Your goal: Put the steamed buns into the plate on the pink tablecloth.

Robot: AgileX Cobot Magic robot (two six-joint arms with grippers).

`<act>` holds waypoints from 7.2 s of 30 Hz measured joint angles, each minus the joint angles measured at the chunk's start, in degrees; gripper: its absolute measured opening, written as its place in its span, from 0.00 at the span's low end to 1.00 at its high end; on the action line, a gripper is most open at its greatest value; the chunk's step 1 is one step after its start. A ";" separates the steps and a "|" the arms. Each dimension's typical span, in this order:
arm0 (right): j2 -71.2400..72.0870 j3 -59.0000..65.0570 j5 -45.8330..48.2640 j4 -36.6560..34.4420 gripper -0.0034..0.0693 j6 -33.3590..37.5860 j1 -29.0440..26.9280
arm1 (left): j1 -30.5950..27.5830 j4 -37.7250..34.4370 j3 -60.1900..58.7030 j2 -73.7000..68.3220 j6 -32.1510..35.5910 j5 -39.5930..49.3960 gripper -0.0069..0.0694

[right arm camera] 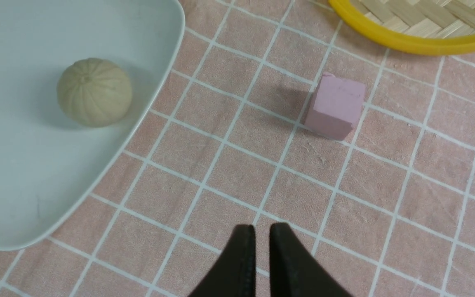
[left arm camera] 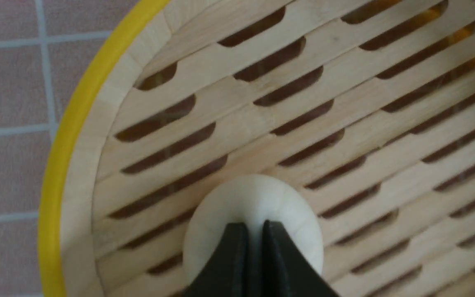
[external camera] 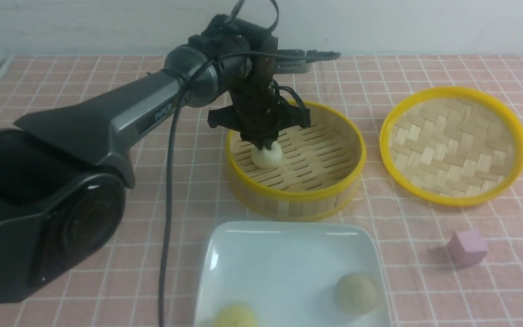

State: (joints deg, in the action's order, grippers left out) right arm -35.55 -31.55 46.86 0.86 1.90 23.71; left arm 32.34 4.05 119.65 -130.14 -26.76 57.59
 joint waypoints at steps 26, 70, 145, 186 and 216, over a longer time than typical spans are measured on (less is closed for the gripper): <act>0.04 0.00 -0.19 0.31 0.15 -0.15 0.00 | 9.71 -11.41 -40.24 23.21 12.11 -6.61 0.15; 25.93 14.96 -22.46 0.86 0.05 -6.53 -0.11 | 10.17 -12.54 -35.00 20.85 8.35 -2.55 0.39; 36.11 32.22 -23.57 1.76 0.16 -6.47 -20.36 | 18.06 16.56 -95.74 96.91 -16.77 -37.64 0.12; 36.11 32.22 -23.57 1.76 0.23 -6.14 -20.36 | -27.51 1.01 -120.85 130.74 17.81 -36.45 0.18; 36.11 32.22 -23.57 1.76 0.27 -6.56 -20.36 | -27.51 1.09 -120.85 130.74 17.81 -36.45 0.21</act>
State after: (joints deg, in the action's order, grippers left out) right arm 0.56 0.68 23.29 2.62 -4.67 3.36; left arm 4.83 5.14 -1.21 0.61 -8.95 21.15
